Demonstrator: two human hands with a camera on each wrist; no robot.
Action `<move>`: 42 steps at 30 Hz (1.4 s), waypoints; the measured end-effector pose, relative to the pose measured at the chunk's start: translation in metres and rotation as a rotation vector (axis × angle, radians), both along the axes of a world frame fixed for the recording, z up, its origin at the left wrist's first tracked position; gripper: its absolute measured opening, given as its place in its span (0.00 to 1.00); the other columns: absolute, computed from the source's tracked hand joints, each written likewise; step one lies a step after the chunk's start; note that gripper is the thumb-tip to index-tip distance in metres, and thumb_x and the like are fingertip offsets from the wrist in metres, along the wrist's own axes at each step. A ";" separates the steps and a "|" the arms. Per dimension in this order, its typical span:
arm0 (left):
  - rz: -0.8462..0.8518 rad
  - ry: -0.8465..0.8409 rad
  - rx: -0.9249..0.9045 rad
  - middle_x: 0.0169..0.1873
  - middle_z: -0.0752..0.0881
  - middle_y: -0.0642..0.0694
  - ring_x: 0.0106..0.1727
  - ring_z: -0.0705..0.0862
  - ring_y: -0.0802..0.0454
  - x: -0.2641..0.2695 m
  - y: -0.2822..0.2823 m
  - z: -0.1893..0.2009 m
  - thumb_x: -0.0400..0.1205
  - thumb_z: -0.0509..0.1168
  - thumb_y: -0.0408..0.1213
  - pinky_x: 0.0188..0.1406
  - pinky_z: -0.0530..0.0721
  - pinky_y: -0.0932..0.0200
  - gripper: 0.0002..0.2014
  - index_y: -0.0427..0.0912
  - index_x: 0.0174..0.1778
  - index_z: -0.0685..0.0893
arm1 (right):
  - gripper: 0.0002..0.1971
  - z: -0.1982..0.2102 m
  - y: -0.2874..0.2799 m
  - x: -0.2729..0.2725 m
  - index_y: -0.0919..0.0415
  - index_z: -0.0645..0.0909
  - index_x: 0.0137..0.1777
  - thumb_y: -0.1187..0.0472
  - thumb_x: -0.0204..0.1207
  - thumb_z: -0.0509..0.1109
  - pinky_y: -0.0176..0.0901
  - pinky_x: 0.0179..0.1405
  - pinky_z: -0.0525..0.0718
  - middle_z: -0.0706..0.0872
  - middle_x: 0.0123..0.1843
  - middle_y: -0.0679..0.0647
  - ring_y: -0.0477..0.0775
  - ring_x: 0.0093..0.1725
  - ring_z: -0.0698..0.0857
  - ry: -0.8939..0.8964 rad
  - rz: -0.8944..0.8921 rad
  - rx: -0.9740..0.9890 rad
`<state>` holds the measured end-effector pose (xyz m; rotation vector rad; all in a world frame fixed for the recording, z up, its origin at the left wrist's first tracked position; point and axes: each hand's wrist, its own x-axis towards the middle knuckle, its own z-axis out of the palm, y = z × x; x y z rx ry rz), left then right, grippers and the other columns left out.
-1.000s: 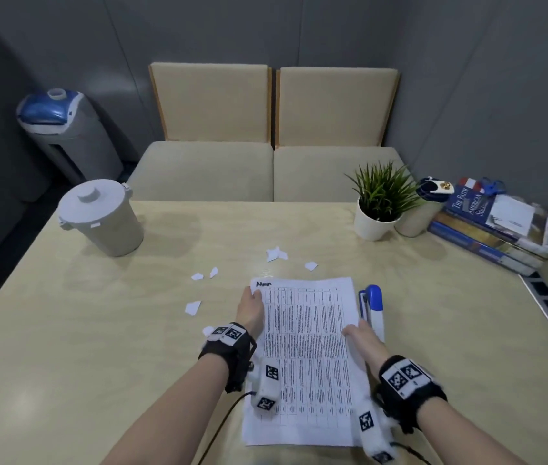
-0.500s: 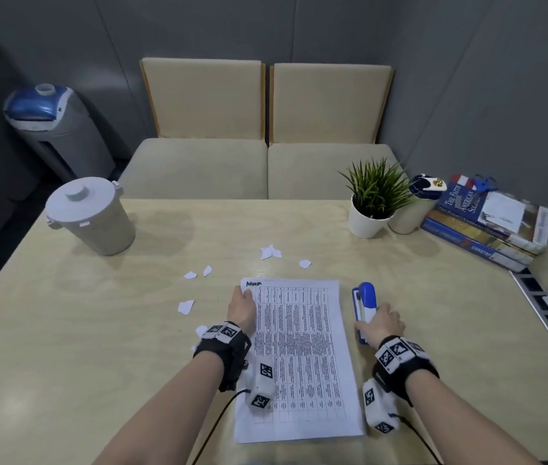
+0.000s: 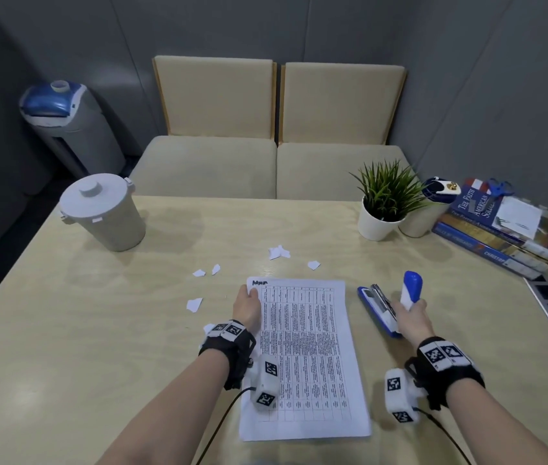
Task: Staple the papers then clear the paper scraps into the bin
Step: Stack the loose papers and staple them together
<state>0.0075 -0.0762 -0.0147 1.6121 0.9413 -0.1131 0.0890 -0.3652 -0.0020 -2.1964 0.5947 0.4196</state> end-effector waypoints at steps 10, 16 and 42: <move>0.006 0.006 0.035 0.70 0.75 0.31 0.71 0.74 0.34 0.000 -0.001 0.004 0.88 0.46 0.41 0.72 0.72 0.41 0.21 0.32 0.72 0.67 | 0.19 -0.010 -0.021 -0.005 0.58 0.81 0.58 0.46 0.74 0.73 0.36 0.18 0.73 0.83 0.33 0.56 0.53 0.23 0.78 0.117 -0.209 0.532; 0.004 -0.022 0.049 0.67 0.76 0.32 0.67 0.76 0.36 -0.001 -0.001 0.002 0.88 0.45 0.41 0.66 0.73 0.46 0.19 0.32 0.69 0.69 | 0.10 0.024 -0.009 -0.013 0.51 0.83 0.55 0.51 0.78 0.67 0.40 0.27 0.70 0.80 0.36 0.53 0.52 0.32 0.76 -0.104 -0.066 0.620; 0.005 -0.091 0.110 0.56 0.74 0.45 0.56 0.71 0.50 -0.004 0.004 0.007 0.88 0.46 0.38 0.56 0.65 0.59 0.12 0.37 0.60 0.71 | 0.28 0.047 0.109 0.003 0.58 0.79 0.45 0.57 0.46 0.88 0.40 0.44 0.74 0.86 0.43 0.54 0.51 0.45 0.80 0.135 -0.140 1.279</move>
